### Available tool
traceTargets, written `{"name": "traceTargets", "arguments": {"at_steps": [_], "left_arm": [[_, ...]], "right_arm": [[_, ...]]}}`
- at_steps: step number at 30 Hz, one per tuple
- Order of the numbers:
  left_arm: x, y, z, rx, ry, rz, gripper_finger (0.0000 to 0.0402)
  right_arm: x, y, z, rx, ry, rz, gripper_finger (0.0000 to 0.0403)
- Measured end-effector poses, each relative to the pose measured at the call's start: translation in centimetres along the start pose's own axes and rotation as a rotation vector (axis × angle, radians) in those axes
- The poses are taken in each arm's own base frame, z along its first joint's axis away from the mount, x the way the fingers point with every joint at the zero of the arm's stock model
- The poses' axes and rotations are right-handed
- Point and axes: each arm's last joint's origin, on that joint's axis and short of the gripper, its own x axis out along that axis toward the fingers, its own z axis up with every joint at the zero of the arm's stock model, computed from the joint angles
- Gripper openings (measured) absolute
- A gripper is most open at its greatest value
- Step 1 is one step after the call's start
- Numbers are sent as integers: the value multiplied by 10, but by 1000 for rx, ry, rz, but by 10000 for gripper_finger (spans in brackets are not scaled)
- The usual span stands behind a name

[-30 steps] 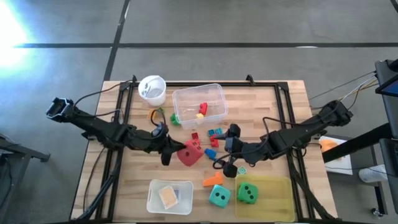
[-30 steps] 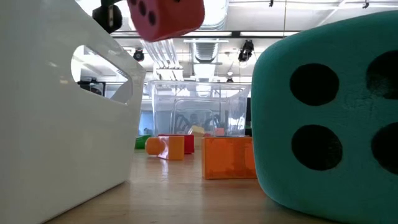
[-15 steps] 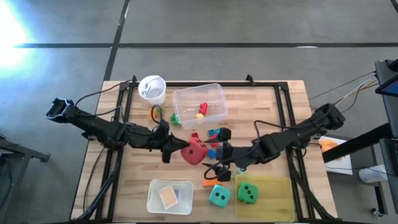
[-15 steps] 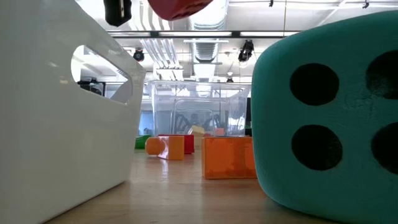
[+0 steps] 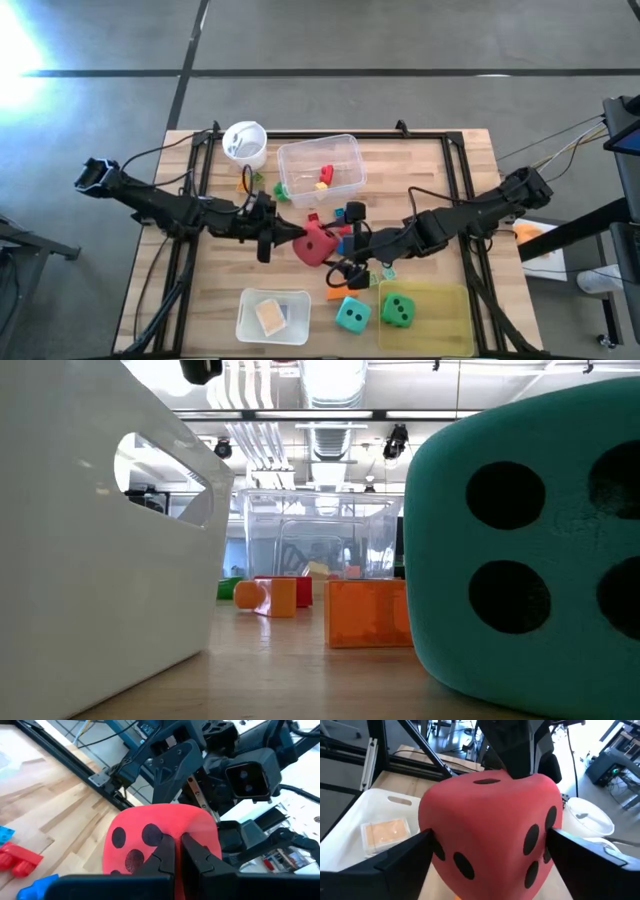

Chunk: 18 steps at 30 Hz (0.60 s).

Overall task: Pick & Place Toys
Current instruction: Put the red dice into the yellow bin

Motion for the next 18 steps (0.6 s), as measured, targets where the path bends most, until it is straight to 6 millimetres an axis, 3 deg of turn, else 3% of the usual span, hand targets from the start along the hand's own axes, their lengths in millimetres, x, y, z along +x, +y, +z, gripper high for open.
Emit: {"name": "traceTargets", "arguments": {"at_steps": [3, 8, 18], "left_arm": [[4, 0, -1, -3, 7, -21, 4], [6, 2, -4, -4, 22, -21, 0], [6, 1, -2, -23, 13, -33, 1]], "right_arm": [[4, 2, -1, -3, 14, 1, 325], [11, 6, -3, -5, 58, -1, 201], [9, 5, 0, 31, 57, 36, 196]]}}
